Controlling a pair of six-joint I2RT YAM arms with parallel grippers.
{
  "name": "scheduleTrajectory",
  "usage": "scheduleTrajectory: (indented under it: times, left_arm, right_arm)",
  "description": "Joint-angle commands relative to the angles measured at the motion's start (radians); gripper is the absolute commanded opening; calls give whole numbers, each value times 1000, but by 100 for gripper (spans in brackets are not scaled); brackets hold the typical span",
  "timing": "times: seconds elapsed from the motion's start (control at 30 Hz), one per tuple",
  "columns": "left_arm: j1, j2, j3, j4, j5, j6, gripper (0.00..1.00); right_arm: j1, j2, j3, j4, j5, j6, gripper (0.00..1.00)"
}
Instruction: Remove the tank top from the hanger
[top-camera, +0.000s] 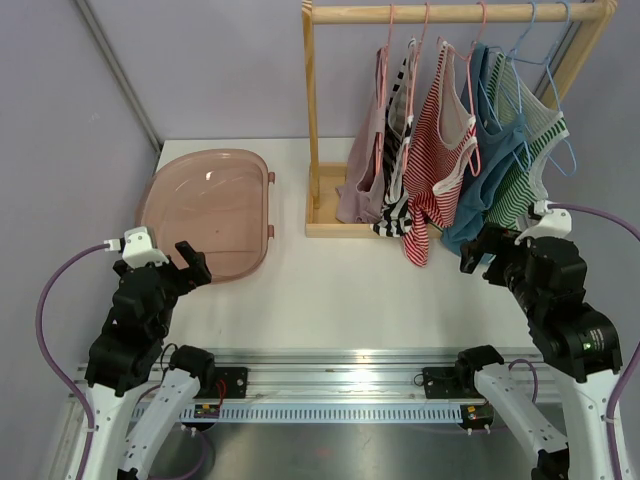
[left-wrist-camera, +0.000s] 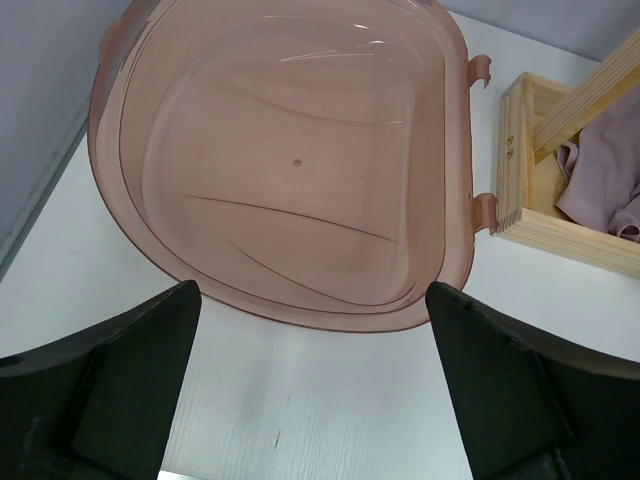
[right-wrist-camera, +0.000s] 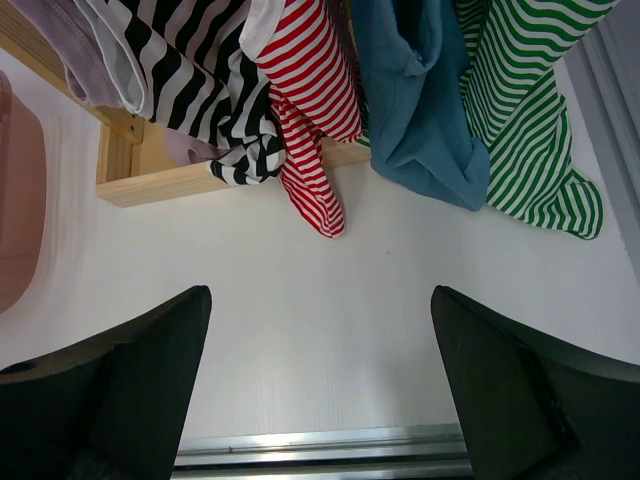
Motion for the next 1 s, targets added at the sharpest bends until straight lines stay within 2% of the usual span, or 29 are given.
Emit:
scheduleTrajectory:
  times: [0.0,0.1,0.2,0.23,0.4,0.5,0.73,0.93,0.97]
  left_arm:
    - [-4,3,2,56,-10,-5,99]
    - [-4,3,0,56,-9,-6,99]
    - [-6,4,0,59,-4,-6,99]
    - [-4,4,0,59,-3,-6,99]
    - [-4,4,-3,60,7,-5,99]
    - [-4,-1,-5,65,10,-3,99]
    - [-4,10,-8,70,23,0,99]
    - [-4,16,-12,74,34,3,99]
    - [-4,19,-12,74,37,3,99]
  right_arm:
    - [5,-29,17,32,22,5,100]
    - [5,-51,26,72,-30,11,100]
    - [5,-59,49,151,-180,43,99]
    - [6,-50,82,171,-287,54,100]
    - [5,71,222,323,-560,173,99]
    - [5,171,303,380,-598,207,99]
    - [5,491,539,425,-625,226,86]
    - [28,742,802,361,-504,178,75]
    - [35,776,885,339,-481,167,74]
